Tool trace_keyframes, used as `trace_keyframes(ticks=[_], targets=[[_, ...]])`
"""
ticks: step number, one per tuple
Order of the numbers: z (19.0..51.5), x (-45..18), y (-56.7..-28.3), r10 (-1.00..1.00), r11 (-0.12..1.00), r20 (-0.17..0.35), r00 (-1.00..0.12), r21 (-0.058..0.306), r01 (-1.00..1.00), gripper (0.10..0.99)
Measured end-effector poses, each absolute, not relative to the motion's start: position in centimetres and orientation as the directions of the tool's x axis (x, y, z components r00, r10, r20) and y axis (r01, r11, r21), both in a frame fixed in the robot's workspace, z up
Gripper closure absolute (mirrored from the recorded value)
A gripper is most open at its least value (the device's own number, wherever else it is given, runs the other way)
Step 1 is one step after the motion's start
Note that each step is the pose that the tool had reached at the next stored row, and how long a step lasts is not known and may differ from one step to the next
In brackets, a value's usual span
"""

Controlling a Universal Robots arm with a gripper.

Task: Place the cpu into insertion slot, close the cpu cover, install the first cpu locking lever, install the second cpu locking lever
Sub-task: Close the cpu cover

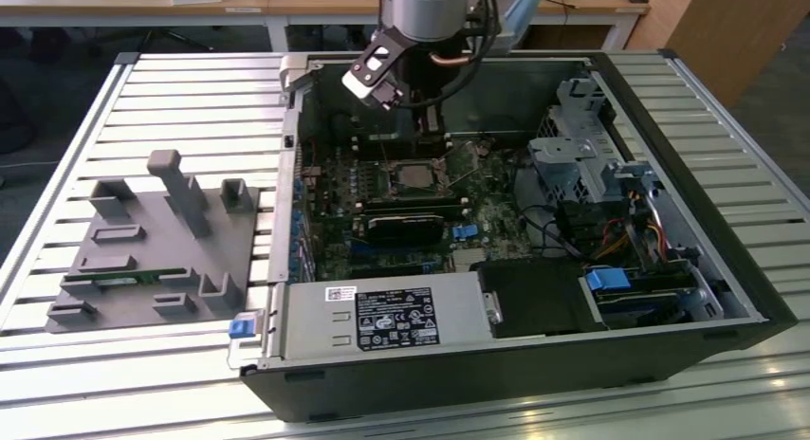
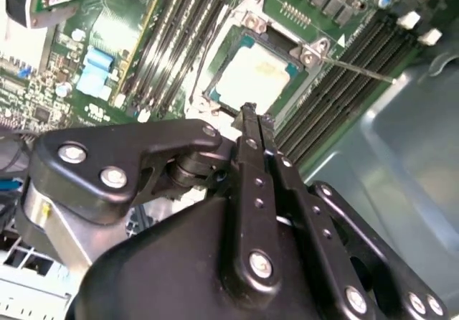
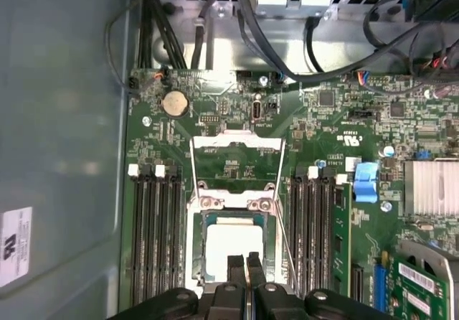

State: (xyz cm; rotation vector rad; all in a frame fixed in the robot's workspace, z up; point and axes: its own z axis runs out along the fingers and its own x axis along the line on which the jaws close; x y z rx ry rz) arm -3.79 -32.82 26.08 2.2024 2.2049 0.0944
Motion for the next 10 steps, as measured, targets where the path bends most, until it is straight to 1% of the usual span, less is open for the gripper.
trace_keyframes(ticks=[10], targets=[[26.08, -3.14, -32.87, 1.0, 0.0, 0.029, -0.002, 0.059, 0.998, 0.933]])
